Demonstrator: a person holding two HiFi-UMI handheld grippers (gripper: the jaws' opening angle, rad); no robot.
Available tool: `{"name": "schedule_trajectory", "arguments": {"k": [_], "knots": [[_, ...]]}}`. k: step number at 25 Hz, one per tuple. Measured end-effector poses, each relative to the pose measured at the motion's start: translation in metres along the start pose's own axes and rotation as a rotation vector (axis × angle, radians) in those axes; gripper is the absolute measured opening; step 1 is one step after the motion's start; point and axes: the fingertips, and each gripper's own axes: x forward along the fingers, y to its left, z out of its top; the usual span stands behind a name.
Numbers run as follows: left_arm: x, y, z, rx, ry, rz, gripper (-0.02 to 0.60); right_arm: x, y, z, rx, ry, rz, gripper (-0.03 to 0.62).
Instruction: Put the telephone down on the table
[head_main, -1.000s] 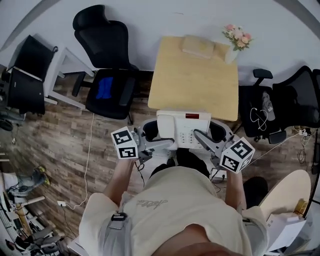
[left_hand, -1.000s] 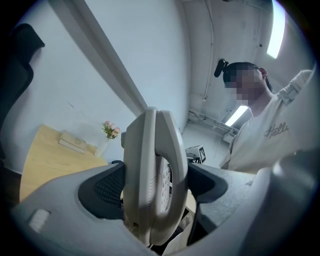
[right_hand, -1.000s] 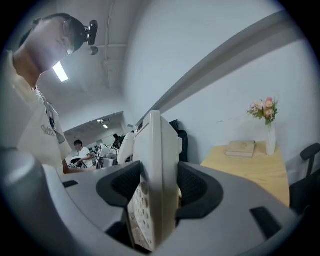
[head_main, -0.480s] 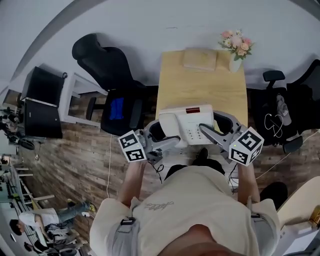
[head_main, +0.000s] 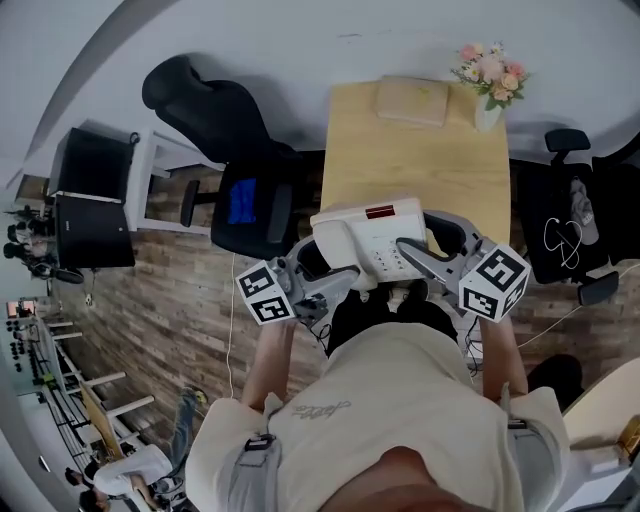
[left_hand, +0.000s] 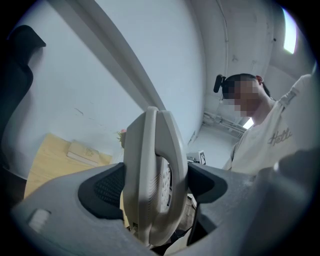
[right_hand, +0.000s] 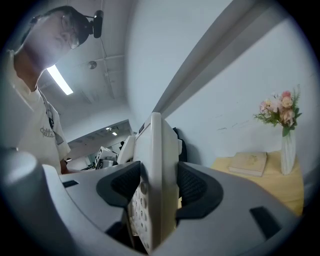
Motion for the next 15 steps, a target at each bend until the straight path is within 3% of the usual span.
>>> {"name": "schedule_trajectory", "arguments": {"k": [7,12,15], "knots": [[0.013,0.02,0.012,-0.004,0.005,-0.07,0.379,0.006,-0.017,0.01,-0.011,0.003,-0.072,0.216],[0.02,0.037,0.044,0.039,-0.005,-0.149,0.379,0.018,-0.028,0.038,-0.053,-0.004,-0.129,0.216],[0.019,0.056,0.062,0.025,-0.014,-0.188,0.379,0.035,-0.036,0.053,-0.063,0.0,-0.171,0.218]]}}
